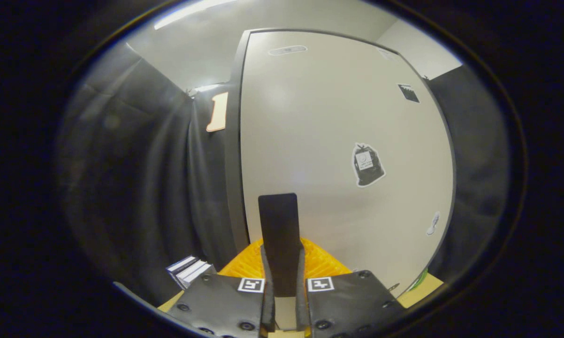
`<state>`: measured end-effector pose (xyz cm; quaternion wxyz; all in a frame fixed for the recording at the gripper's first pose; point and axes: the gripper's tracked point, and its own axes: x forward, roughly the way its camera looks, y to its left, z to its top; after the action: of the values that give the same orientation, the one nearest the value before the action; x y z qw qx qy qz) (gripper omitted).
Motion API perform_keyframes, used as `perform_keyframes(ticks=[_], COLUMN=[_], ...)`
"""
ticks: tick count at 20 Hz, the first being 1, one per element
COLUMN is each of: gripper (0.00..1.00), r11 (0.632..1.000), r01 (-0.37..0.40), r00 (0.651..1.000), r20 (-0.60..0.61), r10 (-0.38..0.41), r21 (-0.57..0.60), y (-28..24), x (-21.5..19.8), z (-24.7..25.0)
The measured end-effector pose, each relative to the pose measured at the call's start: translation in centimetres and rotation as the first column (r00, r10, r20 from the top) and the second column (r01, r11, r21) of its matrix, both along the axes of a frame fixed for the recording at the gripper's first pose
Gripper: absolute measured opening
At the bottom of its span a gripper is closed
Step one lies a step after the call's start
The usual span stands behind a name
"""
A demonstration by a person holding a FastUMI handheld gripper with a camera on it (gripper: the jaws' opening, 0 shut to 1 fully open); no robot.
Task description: Open the shoe cabinet door, grab the shoes and put them into the shoe cabinet, then close the shoe cabinet door.
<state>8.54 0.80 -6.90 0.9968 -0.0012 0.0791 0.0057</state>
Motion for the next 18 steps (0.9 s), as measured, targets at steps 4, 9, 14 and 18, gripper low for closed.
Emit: perform_keyframes(ticks=[4,9,14,18], gripper=[0.19,0.19,0.18,0.18], r11=[1.000,0.999,0.999,0.999], r01=[0.010,0.036,0.035,0.013], r00=[1.000,0.999,0.998,0.998], r20=[0.009,0.031,0.043,0.060], r10=[-0.010,-0.036,-0.036,-0.015], r21=[0.007,0.008,0.024,0.039], y=[-0.2,-0.7,-1.7,-2.4], x=[-0.7,-2.2,-5.1,-6.6], z=[0.2,0.8,1.5,2.1])
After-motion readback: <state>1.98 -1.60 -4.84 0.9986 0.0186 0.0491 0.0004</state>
